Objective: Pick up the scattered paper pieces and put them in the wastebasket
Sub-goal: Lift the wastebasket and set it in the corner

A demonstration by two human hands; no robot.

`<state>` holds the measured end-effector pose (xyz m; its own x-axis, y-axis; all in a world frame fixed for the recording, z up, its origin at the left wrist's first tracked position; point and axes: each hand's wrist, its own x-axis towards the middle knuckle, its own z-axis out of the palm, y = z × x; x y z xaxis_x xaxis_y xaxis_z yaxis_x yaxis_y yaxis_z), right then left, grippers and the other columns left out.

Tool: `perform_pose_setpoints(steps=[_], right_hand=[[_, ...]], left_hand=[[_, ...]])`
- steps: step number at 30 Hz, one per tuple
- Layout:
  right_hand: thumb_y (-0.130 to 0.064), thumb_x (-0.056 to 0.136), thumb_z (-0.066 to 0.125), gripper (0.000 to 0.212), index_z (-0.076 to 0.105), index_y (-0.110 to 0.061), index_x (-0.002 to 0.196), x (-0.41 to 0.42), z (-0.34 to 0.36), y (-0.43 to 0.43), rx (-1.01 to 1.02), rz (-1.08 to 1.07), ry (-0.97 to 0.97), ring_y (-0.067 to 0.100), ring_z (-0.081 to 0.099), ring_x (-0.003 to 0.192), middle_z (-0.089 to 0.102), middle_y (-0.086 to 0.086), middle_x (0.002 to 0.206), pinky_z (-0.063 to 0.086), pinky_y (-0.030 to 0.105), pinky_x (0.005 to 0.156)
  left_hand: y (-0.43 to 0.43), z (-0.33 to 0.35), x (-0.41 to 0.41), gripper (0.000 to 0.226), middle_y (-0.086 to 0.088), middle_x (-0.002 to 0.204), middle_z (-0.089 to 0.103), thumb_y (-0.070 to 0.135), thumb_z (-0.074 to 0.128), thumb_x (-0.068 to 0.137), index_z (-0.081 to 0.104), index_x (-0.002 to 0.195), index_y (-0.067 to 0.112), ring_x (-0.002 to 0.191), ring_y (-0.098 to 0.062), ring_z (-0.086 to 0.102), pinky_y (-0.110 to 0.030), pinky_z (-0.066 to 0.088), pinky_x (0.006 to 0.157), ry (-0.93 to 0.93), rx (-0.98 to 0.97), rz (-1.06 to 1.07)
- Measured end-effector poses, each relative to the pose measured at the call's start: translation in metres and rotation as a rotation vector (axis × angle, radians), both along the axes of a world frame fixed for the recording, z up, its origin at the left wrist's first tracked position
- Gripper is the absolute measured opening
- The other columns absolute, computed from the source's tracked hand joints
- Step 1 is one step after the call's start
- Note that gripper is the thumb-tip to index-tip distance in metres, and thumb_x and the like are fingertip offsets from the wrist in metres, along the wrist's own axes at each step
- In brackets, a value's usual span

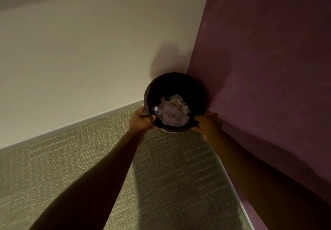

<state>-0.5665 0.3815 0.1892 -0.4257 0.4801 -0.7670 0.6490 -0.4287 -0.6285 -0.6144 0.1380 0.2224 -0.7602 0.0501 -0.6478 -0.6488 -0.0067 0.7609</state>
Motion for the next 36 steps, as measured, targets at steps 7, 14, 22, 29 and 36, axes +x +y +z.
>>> perform_pose_setpoints(steps=[7,14,22,29,36], right_hand=[[0.003,0.102,0.061,0.044,0.059,-0.007,0.145,-0.026,-0.009,0.007,-0.058,-0.072,0.031,0.044,0.064,0.125,0.060,0.022,0.143,0.058,0.033,0.042],[0.005,0.101,0.061,0.050,0.052,-0.001,0.150,-0.034,-0.003,0.002,-0.092,-0.136,0.076,0.044,0.062,0.129,0.055,0.025,0.149,0.059,0.034,0.040],[0.008,0.101,0.061,0.055,0.050,-0.002,0.154,-0.034,-0.003,0.003,-0.099,-0.156,0.062,0.048,0.061,0.130,0.055,0.027,0.147,0.062,0.040,0.044],[0.010,0.097,0.069,0.053,0.055,0.001,0.148,-0.038,0.000,0.005,-0.056,-0.071,0.005,0.047,0.063,0.125,0.057,0.028,0.144,0.059,0.033,0.039],[0.005,0.102,0.065,0.048,0.055,0.001,0.149,-0.042,0.004,0.006,-0.036,-0.012,-0.029,0.044,0.063,0.129,0.057,0.024,0.150,0.055,0.031,0.034]], left_hand=[[0.002,-0.017,-0.034,0.043,-0.019,0.121,0.076,-0.002,0.073,0.095,0.066,0.135,0.013,0.092,-0.028,0.081,-0.038,0.067,0.076,0.040,0.036,-0.049],[0.001,-0.022,-0.044,0.060,-0.019,0.123,0.074,-0.009,0.072,0.094,0.058,0.147,0.015,0.105,-0.033,0.078,-0.053,0.065,0.089,0.018,0.017,-0.003],[0.004,-0.026,-0.040,0.059,-0.018,0.127,0.075,-0.006,0.072,0.095,0.056,0.147,0.014,0.103,-0.029,0.078,-0.034,0.067,0.071,0.022,0.022,-0.029],[0.003,-0.034,-0.036,0.059,-0.021,0.121,0.076,-0.005,0.072,0.095,0.054,0.149,0.012,0.088,-0.021,0.082,-0.032,0.066,0.069,0.050,0.034,-0.018],[-0.002,-0.036,-0.036,0.064,-0.023,0.124,0.075,-0.004,0.075,0.094,0.053,0.152,0.012,0.101,-0.029,0.080,-0.039,0.067,0.078,0.041,0.073,-0.018]])
